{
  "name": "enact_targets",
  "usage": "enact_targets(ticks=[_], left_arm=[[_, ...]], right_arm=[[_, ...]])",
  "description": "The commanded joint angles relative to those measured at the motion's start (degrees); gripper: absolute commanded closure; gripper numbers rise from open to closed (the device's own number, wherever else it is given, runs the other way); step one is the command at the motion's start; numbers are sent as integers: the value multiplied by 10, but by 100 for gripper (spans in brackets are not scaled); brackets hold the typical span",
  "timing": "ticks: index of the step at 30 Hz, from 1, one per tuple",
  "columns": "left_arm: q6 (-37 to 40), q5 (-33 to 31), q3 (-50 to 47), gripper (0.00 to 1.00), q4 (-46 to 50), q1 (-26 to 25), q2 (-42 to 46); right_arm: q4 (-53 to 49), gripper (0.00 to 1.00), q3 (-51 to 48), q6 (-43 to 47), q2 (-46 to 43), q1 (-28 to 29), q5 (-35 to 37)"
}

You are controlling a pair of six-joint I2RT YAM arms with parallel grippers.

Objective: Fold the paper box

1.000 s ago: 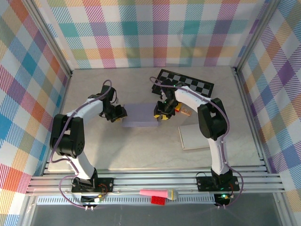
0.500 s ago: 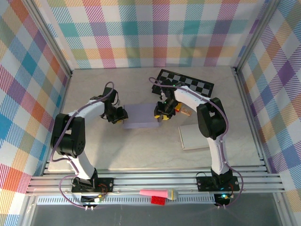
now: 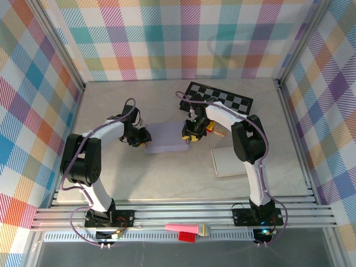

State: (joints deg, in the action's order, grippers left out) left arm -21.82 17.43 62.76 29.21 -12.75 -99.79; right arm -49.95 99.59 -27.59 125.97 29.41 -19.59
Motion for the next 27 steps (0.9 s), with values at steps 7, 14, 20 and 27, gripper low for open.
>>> enact_targets(ticks=[7, 14, 20, 27], left_arm=[[-7, 34, -15, 74, -19, -15, 5], [-31, 43, -52, 77, -15, -26, 42], [-68, 42, -109, 79, -7, -59, 106], [-105, 8, -177, 79, 1, -87, 176]], right_arm=[[15, 66, 4, 13, 22, 0, -45], [14, 71, -29, 24, -7, 13, -47], [30, 72, -115, 20, -69, 27, -43], [66, 75, -211, 6, -119, 37, -41]])
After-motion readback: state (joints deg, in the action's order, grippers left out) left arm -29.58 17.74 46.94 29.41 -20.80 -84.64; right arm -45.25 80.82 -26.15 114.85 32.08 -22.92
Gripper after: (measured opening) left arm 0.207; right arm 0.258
